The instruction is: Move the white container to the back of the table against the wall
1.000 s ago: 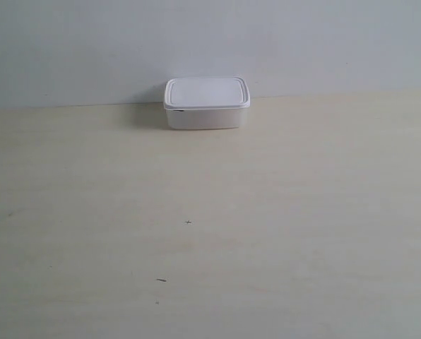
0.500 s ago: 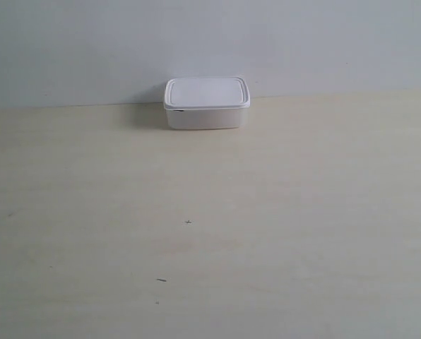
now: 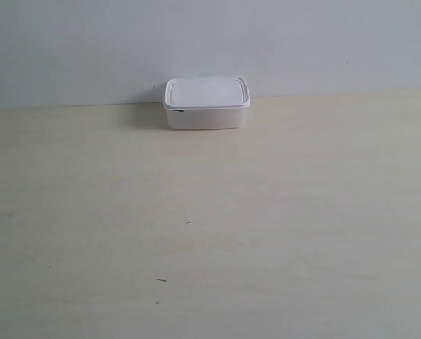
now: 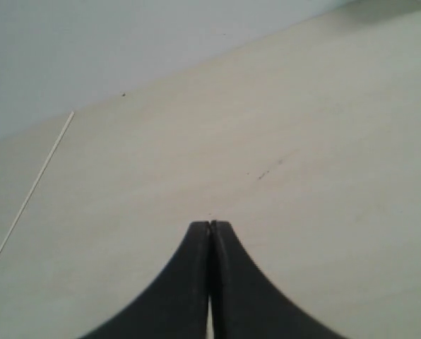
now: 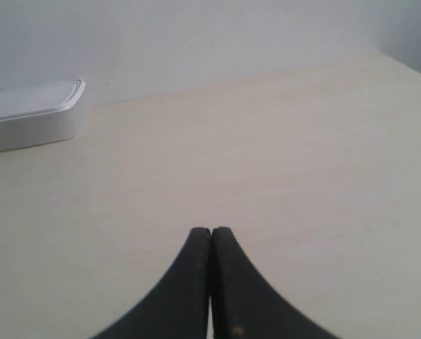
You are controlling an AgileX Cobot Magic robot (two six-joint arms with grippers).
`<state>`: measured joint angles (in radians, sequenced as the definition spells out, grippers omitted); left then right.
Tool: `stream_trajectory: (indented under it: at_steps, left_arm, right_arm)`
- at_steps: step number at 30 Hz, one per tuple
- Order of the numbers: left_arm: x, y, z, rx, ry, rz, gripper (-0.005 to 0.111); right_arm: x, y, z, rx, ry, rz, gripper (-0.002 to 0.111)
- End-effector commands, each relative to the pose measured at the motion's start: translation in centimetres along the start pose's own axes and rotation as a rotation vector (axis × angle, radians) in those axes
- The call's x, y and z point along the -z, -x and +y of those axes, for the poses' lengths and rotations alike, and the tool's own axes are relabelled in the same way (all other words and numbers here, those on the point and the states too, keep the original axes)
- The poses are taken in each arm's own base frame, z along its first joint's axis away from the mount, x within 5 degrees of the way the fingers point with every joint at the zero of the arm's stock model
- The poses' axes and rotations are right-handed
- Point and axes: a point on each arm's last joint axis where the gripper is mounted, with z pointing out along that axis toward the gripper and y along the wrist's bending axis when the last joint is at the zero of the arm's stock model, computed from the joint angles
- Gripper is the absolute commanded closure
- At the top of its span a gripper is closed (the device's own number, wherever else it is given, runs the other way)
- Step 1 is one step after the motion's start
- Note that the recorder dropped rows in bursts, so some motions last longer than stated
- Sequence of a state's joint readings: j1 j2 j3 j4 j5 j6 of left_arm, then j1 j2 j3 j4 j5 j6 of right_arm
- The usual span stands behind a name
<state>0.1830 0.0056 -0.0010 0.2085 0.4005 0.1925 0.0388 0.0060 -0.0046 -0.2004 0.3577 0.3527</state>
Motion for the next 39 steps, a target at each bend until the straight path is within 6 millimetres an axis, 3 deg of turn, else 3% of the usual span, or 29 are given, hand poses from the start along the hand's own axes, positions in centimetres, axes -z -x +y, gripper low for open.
stream_trajectory:
  at_steps: [1,10,39]
  left_arm:
    - [0.03,0.00,-0.06,-0.003,-0.006,-0.006,0.107]
    - [0.03,0.02,-0.18,0.164,-0.019,-0.007,0.107]
    - [0.03,0.06,-0.16,0.159,-0.018,-0.012,0.107]
  right_arm:
    - [-0.01,-0.14,0.01,0.026,0.003,0.000,0.108]
    - [-0.01,-0.14,0.03,0.018,0.004,0.001,0.108]
    - [-0.01,-0.09,0.05,0.016,0.006,-0.005,0.108]
